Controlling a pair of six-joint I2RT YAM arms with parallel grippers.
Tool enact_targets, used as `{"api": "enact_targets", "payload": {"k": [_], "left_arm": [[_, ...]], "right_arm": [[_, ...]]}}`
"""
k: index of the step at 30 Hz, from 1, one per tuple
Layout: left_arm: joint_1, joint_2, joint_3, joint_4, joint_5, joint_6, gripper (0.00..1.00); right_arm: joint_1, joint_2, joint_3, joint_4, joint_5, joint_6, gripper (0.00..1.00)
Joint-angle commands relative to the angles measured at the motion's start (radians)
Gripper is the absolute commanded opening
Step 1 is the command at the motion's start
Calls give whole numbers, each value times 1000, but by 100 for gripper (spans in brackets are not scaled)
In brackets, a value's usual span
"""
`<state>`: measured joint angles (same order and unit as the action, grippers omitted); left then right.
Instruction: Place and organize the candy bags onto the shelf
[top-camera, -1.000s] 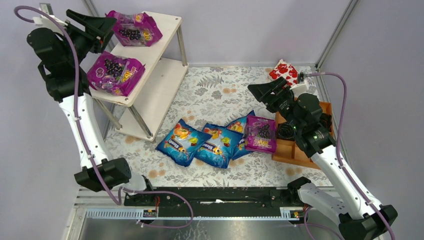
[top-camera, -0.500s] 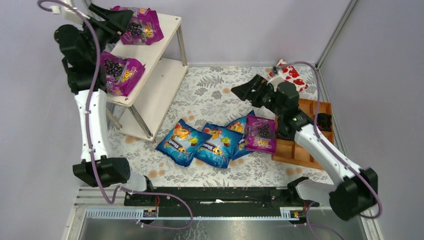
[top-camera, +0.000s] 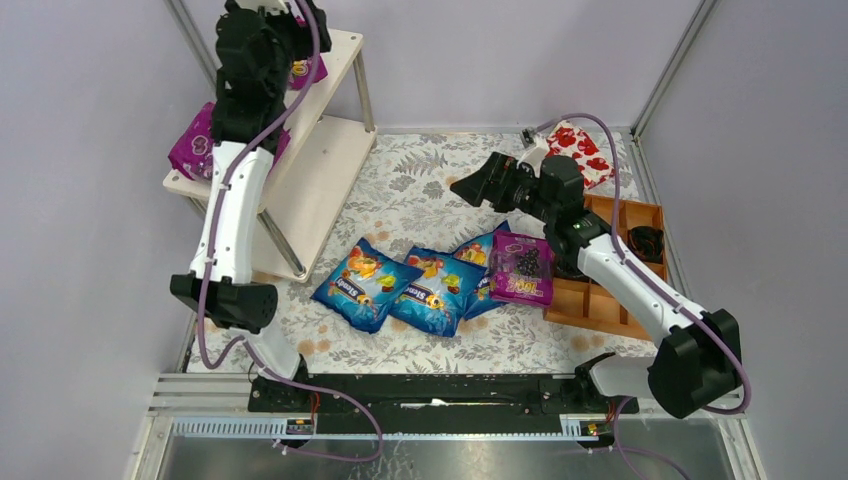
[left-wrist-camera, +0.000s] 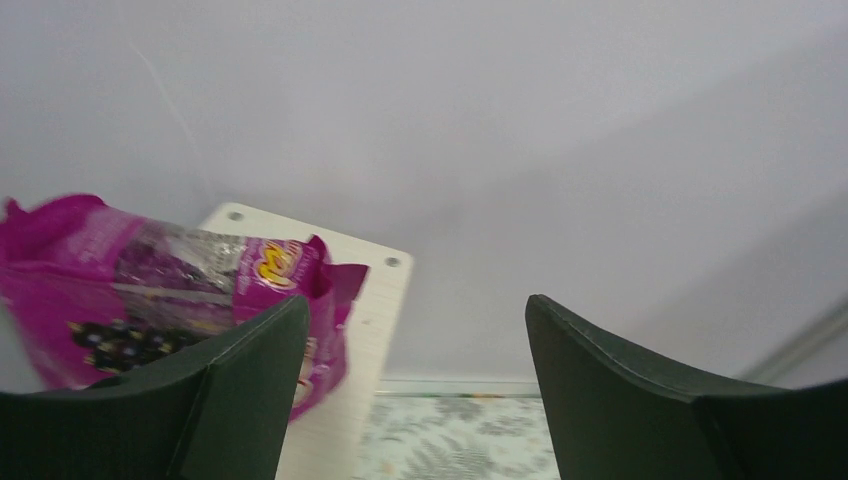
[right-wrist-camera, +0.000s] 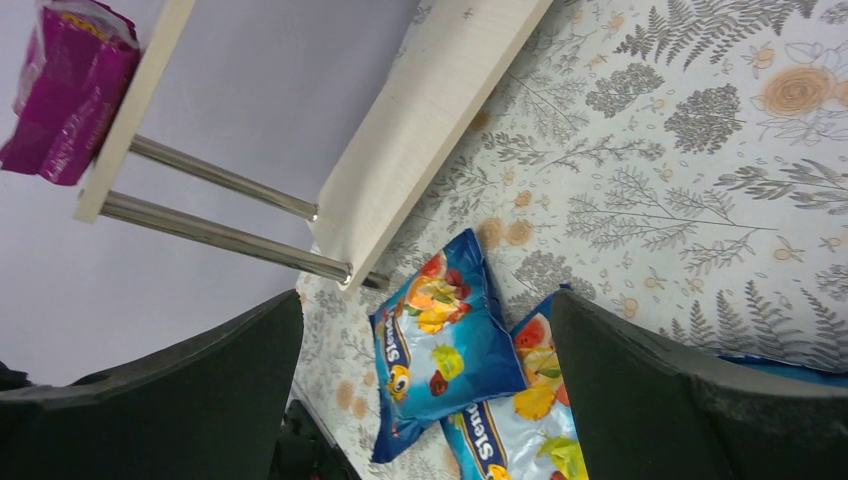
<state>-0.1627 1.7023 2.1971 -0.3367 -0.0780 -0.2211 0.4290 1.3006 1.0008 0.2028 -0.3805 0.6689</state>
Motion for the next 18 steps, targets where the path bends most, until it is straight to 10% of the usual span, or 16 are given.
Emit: {"api": "enact_targets", "payload": {"k": [1, 4, 12, 18], "left_arm": [[-27, 50, 39, 124, -167, 327, 75], [-29, 97, 72, 144, -205, 347, 65], [-35, 174, 98, 137, -222, 359, 79], [-35, 199, 108, 134, -292, 370, 54]], "right_arm": [[-3, -64, -15, -23, 23, -94, 100], [-4, -69, -31, -24, 15, -106, 100], [-4, -72, -84, -6, -2, -97, 100], [-3, -67, -88, -4, -9, -92, 100]]}}
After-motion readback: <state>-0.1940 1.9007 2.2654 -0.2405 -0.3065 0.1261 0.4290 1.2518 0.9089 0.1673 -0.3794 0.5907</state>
